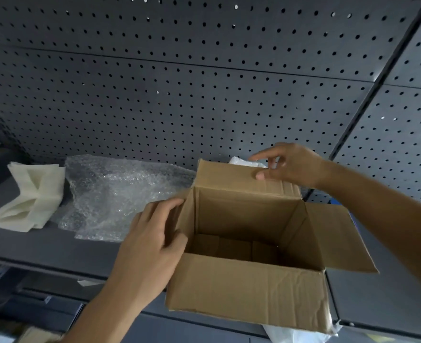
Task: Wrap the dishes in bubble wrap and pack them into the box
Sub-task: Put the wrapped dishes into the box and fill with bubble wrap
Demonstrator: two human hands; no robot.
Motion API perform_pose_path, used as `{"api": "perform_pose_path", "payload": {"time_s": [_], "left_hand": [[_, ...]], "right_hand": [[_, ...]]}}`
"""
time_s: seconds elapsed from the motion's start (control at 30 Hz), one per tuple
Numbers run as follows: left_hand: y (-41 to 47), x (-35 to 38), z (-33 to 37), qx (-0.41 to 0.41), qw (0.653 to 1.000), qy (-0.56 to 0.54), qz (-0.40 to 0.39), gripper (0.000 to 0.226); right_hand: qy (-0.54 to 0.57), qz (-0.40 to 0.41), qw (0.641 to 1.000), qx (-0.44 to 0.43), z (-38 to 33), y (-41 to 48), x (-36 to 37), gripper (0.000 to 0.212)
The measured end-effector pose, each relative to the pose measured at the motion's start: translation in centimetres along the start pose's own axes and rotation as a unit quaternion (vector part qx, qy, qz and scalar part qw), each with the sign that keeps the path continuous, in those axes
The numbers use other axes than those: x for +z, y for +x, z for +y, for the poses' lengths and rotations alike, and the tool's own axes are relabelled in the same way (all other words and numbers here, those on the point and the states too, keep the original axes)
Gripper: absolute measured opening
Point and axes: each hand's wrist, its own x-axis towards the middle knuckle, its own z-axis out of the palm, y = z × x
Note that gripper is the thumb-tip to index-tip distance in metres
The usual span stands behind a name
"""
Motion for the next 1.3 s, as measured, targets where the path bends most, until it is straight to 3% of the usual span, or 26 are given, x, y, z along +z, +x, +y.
{"api": "perform_pose_path", "payload": {"time_s": [0.1,0.13,0.23,0.3,0.5,0.67,0.87,0.93,1.0,1.07,1.2,1.3], "left_hand": [[-0.1,0.2,0.0,-0.002,1.0,0.003,0.007,0.054],[-0.1,0.3,0.1,-0.004,1.0,0.006,0.011,0.054],[-0.1,0.6,0.3,-0.006,1.0,0.015,0.019,0.054],[-0.2,0.7,0.3,-0.007,1.0,0.017,0.021,0.053],[-0.1,1.0,0.1,-0.014,1.0,-0.003,0.012,0.052],[0.0,1.0,-0.2,0.001,1.0,-0.006,-0.014,0.057],[0.2,0.7,0.2,-0.002,0.999,0.012,-0.043,0.042],[0.3,0.5,0.3,0.004,0.998,0.024,-0.049,0.04],[0.4,0.4,0.4,0.004,0.998,0.033,-0.054,0.04],[0.5,0.3,0.6,-0.001,0.997,0.04,-0.061,0.04],[0.5,0.0,0.6,-0.001,0.997,0.045,-0.062,0.041],[0.5,-0.2,0.8,-0.014,0.997,0.044,-0.067,0.043]], "right_hand": [[-0.079,0.069,0.992,-0.064,0.5,-0.2,1.5,0.02],[-0.099,0.065,0.99,-0.079,0.5,-0.5,2.0,0.025],[-0.1,-0.014,0.991,-0.086,0.2,-1.8,3.1,0.068],[-0.106,-0.039,0.99,-0.089,0.4,-2.1,3.1,0.079],[-0.106,-0.114,0.982,-0.106,0.6,-1.6,3.7,0.026],[-0.03,-0.148,0.986,-0.067,1.5,-1.3,4.0,0.029],[0.038,-0.189,0.981,-0.007,0.8,-1.8,1.9,0.047],[0.106,-0.127,0.986,0.015,1.3,-1.5,0.5,0.049],[0.136,-0.003,0.989,0.049,2.7,-0.3,-0.4,0.031],[0.109,0.054,0.987,0.108,4.7,1.1,-0.7,0.018],[0.174,-0.086,0.951,0.243,7.4,2.2,0.8,0.024],[0.264,-0.095,0.922,0.265,7.6,2.3,1.9,0.017]]}}
